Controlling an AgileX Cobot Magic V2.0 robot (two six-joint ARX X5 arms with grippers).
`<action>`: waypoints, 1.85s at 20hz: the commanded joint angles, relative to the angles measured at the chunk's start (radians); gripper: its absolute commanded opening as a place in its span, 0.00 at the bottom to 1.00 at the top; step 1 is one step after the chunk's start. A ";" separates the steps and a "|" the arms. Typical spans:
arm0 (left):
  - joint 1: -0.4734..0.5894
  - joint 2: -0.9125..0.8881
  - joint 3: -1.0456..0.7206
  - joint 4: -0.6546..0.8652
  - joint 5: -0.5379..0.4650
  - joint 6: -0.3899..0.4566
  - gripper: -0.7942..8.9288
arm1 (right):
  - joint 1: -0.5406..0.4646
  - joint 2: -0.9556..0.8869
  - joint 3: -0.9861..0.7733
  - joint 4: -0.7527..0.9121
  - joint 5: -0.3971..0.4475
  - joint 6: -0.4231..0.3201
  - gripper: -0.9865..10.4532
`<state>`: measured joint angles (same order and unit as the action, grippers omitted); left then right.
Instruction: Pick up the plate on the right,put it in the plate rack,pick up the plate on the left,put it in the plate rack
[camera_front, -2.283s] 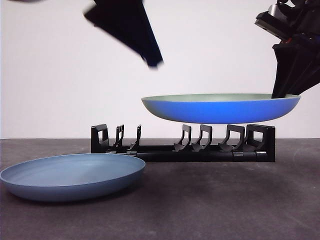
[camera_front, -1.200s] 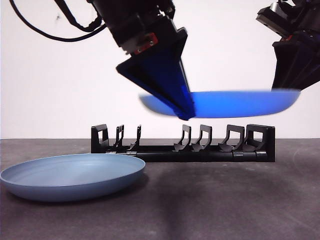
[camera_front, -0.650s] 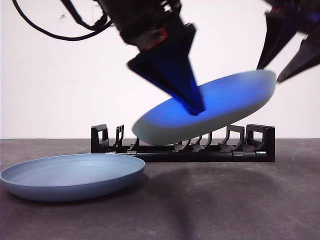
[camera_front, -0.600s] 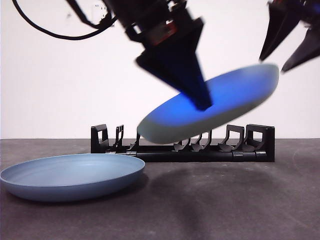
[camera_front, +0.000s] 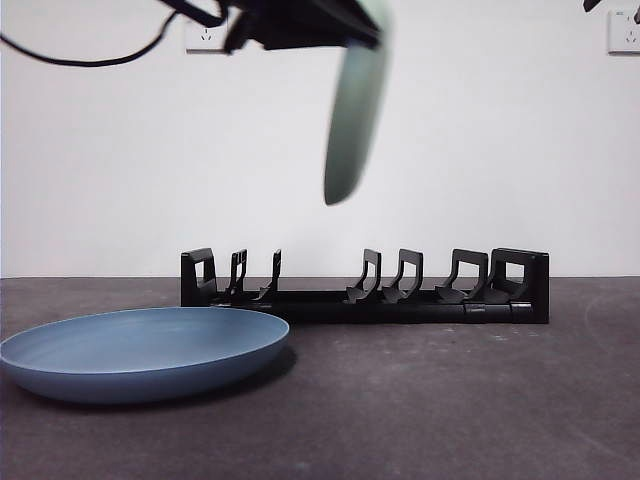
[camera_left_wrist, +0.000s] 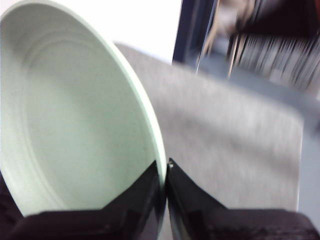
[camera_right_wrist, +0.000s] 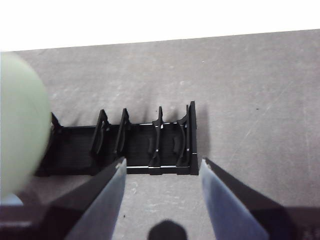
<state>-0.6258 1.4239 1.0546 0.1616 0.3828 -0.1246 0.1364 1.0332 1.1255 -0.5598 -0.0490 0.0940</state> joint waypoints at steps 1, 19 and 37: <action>0.092 -0.004 -0.001 0.059 0.039 -0.146 0.07 | 0.001 0.003 -0.002 0.005 0.000 0.014 0.30; 0.294 0.149 -0.001 0.174 0.095 -0.190 0.07 | 0.002 0.005 -0.002 0.005 -0.004 0.037 0.30; 0.298 0.181 -0.001 -0.032 0.095 -0.019 0.44 | 0.036 0.077 -0.002 -0.035 -0.323 0.047 0.30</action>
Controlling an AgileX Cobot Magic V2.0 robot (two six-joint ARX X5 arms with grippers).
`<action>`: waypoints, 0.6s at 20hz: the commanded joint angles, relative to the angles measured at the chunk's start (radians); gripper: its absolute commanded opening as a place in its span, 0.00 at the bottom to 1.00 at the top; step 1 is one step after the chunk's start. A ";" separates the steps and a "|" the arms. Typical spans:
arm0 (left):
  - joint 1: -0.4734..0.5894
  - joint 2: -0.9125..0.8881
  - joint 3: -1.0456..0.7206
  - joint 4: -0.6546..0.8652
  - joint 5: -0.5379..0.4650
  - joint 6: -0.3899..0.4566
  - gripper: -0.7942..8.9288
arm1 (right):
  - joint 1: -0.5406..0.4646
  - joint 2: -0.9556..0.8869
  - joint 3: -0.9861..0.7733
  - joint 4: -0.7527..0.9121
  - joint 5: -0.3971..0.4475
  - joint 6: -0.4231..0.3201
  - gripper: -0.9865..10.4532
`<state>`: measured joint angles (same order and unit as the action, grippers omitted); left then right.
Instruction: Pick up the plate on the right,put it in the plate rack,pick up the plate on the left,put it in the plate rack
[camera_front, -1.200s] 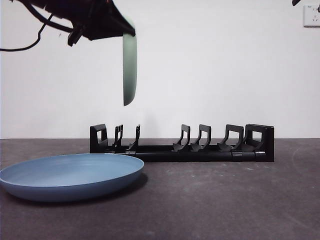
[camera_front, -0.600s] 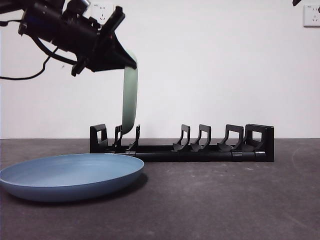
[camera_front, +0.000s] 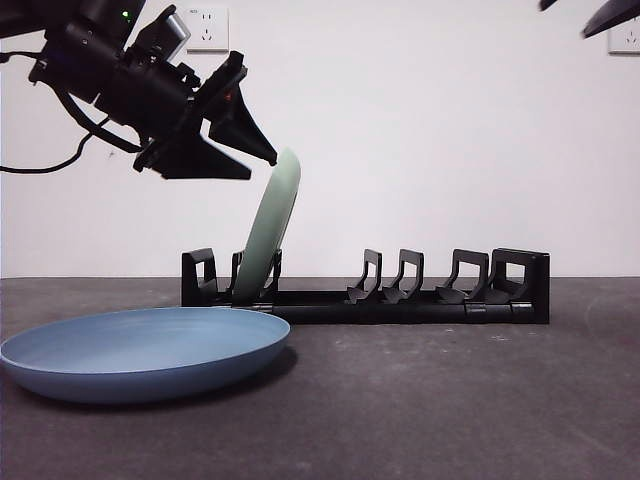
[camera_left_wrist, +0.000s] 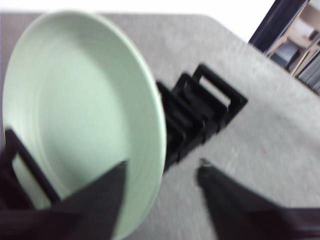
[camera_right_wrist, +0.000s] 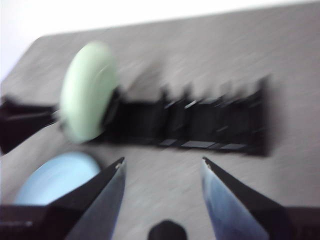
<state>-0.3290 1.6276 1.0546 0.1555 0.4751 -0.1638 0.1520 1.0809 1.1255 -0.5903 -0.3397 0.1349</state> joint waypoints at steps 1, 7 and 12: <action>0.000 -0.045 -0.001 -0.058 0.003 0.037 0.44 | 0.042 0.052 -0.002 -0.010 -0.051 0.006 0.30; -0.040 -0.300 -0.001 -0.325 -0.016 0.222 0.44 | 0.222 0.279 -0.002 0.012 -0.100 0.006 0.30; -0.129 -0.522 -0.001 -0.505 -0.223 0.279 0.44 | 0.340 0.486 -0.002 0.121 -0.104 0.014 0.30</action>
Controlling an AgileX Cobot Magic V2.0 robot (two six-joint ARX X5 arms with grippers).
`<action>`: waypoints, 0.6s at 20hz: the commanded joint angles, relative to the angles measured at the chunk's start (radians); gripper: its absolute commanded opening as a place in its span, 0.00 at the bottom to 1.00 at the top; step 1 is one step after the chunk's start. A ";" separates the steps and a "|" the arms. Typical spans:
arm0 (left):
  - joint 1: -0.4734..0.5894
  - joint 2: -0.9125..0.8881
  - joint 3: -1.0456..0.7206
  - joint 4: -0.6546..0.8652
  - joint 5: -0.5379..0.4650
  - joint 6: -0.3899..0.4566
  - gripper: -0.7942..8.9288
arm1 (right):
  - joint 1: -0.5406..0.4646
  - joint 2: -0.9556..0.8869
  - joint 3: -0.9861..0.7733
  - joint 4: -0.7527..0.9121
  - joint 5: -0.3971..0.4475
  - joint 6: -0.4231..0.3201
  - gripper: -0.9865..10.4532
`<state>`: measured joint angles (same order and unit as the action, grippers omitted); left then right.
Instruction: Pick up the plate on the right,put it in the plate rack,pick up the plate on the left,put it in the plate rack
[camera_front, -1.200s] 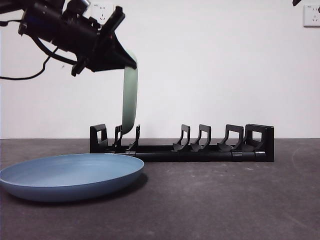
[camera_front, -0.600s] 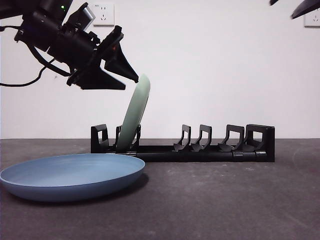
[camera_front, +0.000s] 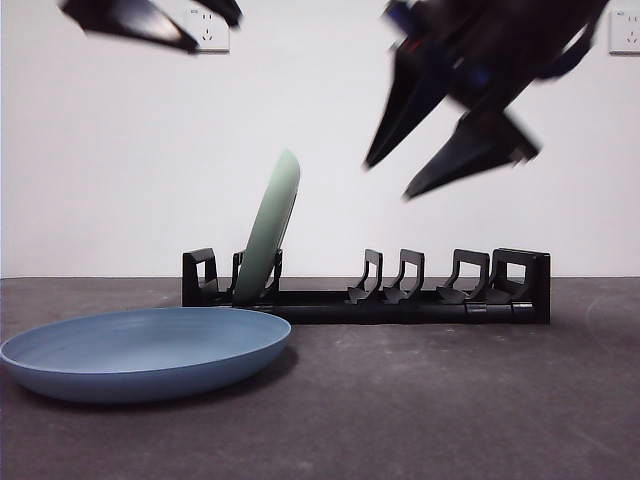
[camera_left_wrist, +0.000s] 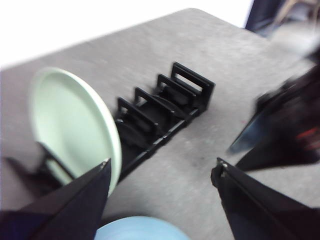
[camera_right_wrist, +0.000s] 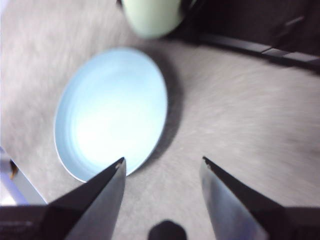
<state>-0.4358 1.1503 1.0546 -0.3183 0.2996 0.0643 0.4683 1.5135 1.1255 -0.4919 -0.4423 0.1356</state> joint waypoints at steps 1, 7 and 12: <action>-0.040 -0.082 -0.001 -0.056 -0.060 0.064 0.44 | 0.042 0.097 -0.002 0.045 -0.002 0.021 0.30; -0.095 -0.208 -0.001 -0.179 -0.089 0.061 0.44 | 0.113 0.280 -0.002 0.190 -0.005 0.090 0.30; -0.109 -0.225 -0.001 -0.269 -0.138 0.061 0.44 | 0.136 0.361 -0.002 0.255 -0.040 0.130 0.27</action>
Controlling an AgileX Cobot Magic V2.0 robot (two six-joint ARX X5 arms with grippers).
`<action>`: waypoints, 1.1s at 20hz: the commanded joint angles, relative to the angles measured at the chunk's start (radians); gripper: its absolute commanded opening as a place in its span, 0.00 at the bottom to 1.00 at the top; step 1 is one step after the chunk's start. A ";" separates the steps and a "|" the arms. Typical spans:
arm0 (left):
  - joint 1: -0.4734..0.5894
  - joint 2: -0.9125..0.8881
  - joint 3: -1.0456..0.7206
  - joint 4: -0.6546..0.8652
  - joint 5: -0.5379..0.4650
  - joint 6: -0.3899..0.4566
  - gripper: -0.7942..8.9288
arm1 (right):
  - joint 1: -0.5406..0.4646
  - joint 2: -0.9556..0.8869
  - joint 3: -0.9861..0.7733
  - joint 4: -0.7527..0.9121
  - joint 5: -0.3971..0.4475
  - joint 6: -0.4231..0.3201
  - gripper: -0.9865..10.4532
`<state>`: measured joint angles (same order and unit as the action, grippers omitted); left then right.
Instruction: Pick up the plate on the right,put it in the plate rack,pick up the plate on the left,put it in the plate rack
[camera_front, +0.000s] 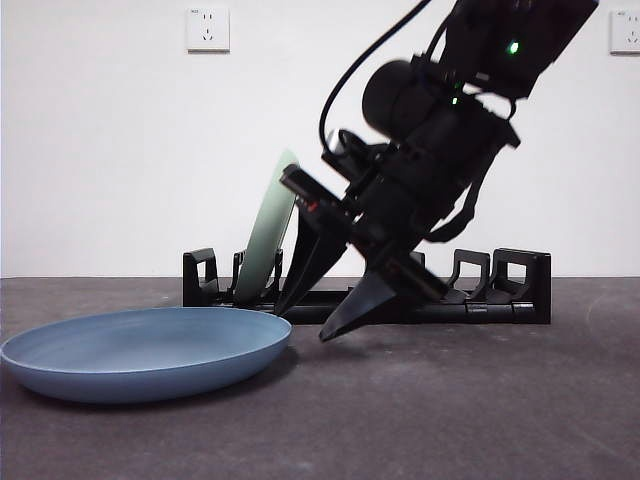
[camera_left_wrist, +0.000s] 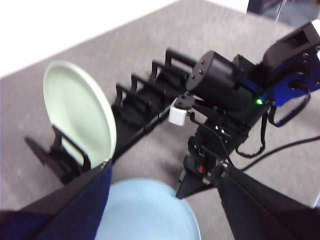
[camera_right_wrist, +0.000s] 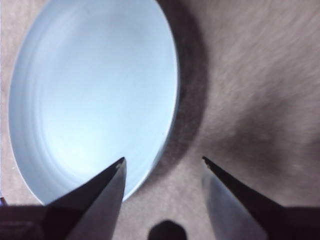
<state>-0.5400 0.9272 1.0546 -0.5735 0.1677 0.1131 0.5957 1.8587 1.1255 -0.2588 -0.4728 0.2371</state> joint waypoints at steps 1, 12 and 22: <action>-0.005 -0.002 -0.001 -0.028 -0.006 0.012 0.44 | 0.016 0.027 -0.002 0.043 -0.011 0.036 0.26; -0.018 -0.002 -0.001 -0.083 -0.006 0.013 0.44 | 0.054 0.079 -0.002 0.065 -0.017 0.106 0.08; -0.196 0.025 -0.001 -0.125 -0.044 0.216 0.44 | -0.006 -0.248 -0.002 -0.291 0.230 0.022 0.08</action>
<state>-0.7269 0.9470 1.0546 -0.6945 0.1242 0.2783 0.5919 1.6077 1.1275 -0.5533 -0.2451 0.2790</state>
